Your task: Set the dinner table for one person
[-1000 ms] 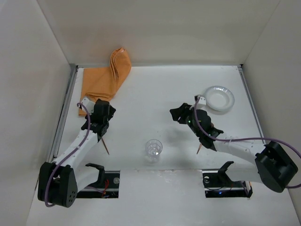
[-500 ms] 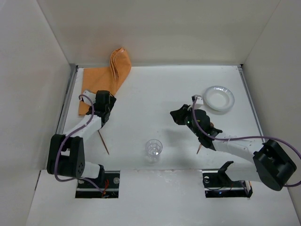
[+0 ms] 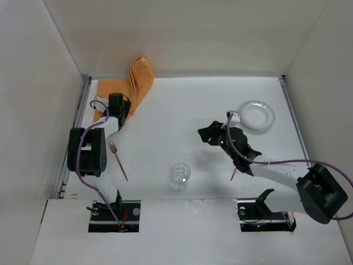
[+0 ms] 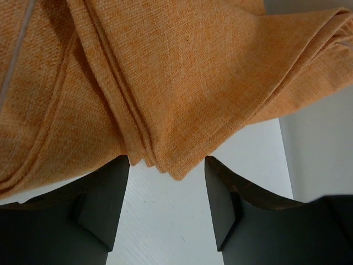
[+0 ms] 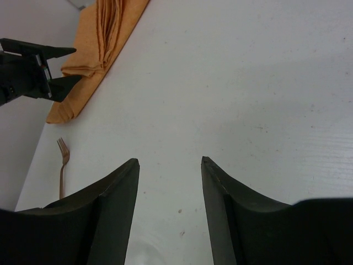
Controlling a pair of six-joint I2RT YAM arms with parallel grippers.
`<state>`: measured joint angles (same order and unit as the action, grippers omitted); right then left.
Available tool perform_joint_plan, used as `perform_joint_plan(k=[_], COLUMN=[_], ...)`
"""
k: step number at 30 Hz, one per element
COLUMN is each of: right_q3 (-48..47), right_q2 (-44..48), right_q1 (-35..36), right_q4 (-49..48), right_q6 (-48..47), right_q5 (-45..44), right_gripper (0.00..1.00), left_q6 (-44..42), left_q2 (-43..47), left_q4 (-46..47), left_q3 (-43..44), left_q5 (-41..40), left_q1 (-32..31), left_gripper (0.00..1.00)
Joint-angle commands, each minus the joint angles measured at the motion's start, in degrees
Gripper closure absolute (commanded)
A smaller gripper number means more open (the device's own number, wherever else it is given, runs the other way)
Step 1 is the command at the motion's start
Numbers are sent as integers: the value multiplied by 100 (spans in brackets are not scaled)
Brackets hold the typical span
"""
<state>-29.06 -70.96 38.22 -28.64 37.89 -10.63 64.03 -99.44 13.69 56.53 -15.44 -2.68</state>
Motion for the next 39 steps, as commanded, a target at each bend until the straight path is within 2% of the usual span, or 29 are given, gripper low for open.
perform_joint_plan(k=[1,16,23,28,33,36,39], right_q3=[-74,-126,-162,-197,-170,-144,-153], right_q2=[-49,-94,-208,-278,-278,-217,-331], right_q1=[-56,-56,-56,-29,-29,-29,-73], right_q4=[-265,-238,-264,-265,-256,-273,-273], right_q6=[17,-9,-27,-27,26,-1,43], right_q5=[79,132,114,149,175,97,158], right_gripper=[45,45,45,45,45,44,44], left_q6=[118,39,48,-74,-48,-66,-110], left_q2=[-119,-823,-928,-1051,-1209,-1280,-1192], left_q4=[28,212,590,853,1170,1311,1600], left_q3=[349,657,692,745,728,728,605], left_q5=[278,437,525,700,832,911,982], left_q1=[123,141,132,97,79,44,-17], left_gripper=[46,47,52,69,77,88,94])
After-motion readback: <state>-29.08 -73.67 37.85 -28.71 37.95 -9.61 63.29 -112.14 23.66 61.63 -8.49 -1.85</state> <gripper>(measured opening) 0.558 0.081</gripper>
